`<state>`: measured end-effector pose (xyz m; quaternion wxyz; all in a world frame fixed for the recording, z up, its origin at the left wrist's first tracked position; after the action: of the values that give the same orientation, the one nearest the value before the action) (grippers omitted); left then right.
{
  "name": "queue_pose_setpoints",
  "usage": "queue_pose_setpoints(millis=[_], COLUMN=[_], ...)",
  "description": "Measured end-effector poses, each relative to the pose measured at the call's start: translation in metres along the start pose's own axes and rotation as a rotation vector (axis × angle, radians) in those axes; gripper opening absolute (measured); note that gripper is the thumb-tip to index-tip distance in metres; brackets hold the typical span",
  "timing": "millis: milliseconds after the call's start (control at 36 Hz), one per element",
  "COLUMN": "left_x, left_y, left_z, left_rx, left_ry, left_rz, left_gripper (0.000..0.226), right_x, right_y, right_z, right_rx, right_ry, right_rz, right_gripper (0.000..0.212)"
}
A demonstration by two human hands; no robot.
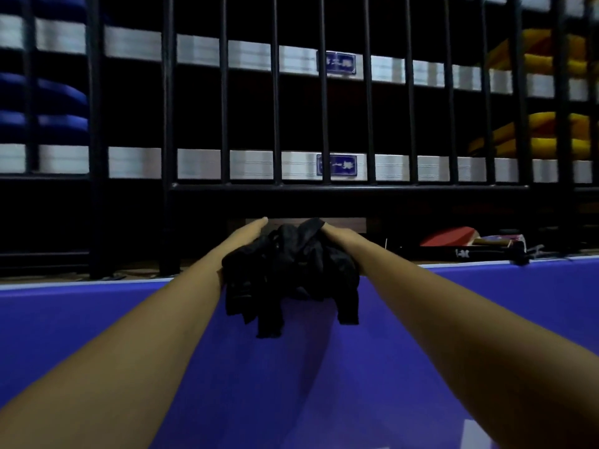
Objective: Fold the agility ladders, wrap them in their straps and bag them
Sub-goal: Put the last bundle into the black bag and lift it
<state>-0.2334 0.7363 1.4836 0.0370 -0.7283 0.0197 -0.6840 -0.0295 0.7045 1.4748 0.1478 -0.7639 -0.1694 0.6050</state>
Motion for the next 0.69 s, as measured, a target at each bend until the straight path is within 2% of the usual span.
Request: queue_pose_setpoints(millis=[83, 111, 167, 194, 250, 306, 333, 389, 444, 500, 583, 694], left_x=[-0.001, -0.003, -0.007, -0.011, -0.02, -0.031, -0.037, -0.047, -0.057, -0.065, -0.07, -0.067], left_y=[0.02, 0.026, 0.052, 0.064, 0.088, 0.115, 0.127, 0.145, 0.147, 0.139, 0.126, 0.109], left_z=[-0.005, -0.009, -0.013, -0.015, -0.015, -0.008, -0.004, 0.007, 0.013, 0.015, 0.018, 0.019], left_rx=[-0.004, -0.008, 0.013, 0.013, -0.01, -0.006, 0.007, 0.092, 0.171, 0.284, 0.416, 0.426], left_ry=[0.057, 0.069, 0.05, 0.044, 0.042, 0.059, 0.079, 0.054, -0.081, -0.259, -0.398, -0.407], left_rz=[0.02, 0.02, 0.034, 0.053, 0.13, 0.27, 0.365, 0.591, 0.764, 0.899, 1.014, 1.069], left_gripper=[0.05, 0.051, 0.059, 0.059, 0.053, 0.044, 0.037, 0.028, 0.035, 0.04, 0.042, 0.031], right_x=[0.007, 0.008, 0.008, 0.005, -0.004, -0.014, -0.016, -0.016, -0.012, -0.004, 0.016, 0.036], right_y=[-0.005, -0.004, 0.004, 0.012, 0.034, 0.056, 0.067, 0.088, 0.107, 0.116, 0.111, 0.092], right_z=[-0.002, -0.004, -0.005, -0.006, -0.007, -0.004, -0.002, 0.003, 0.01, 0.019, 0.033, 0.043], right_rx=[0.051, 0.069, 0.07, 0.031, 0.001, 0.009, 0.035, 0.076, 0.198, 0.321, 0.35, 0.426], right_ry=[-0.018, -0.057, -0.097, -0.117, -0.127, -0.116, -0.105, -0.094, -0.067, -0.002, 0.229, 0.674], right_rz=[-0.06, -0.067, -0.095, -0.081, -0.052, -0.107, -0.146, -0.292, -0.477, -0.653, -0.816, -0.971], right_gripper=[0.09, 0.092, 0.074, 0.073, 0.08, 0.085, 0.079, 0.044, 0.028, 0.034, 0.047, 0.049])
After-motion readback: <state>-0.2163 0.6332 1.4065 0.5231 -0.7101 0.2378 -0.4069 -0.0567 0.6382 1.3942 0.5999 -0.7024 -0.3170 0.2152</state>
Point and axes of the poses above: each hand's wrist, its own y-axis away from the middle knuckle, its own z-axis out of the palm, x = y × z, the point moved 1 cm from there along -y, towards the middle knuckle, and after that the axes turned 10 degrees about -z, right-handed, at the moved point
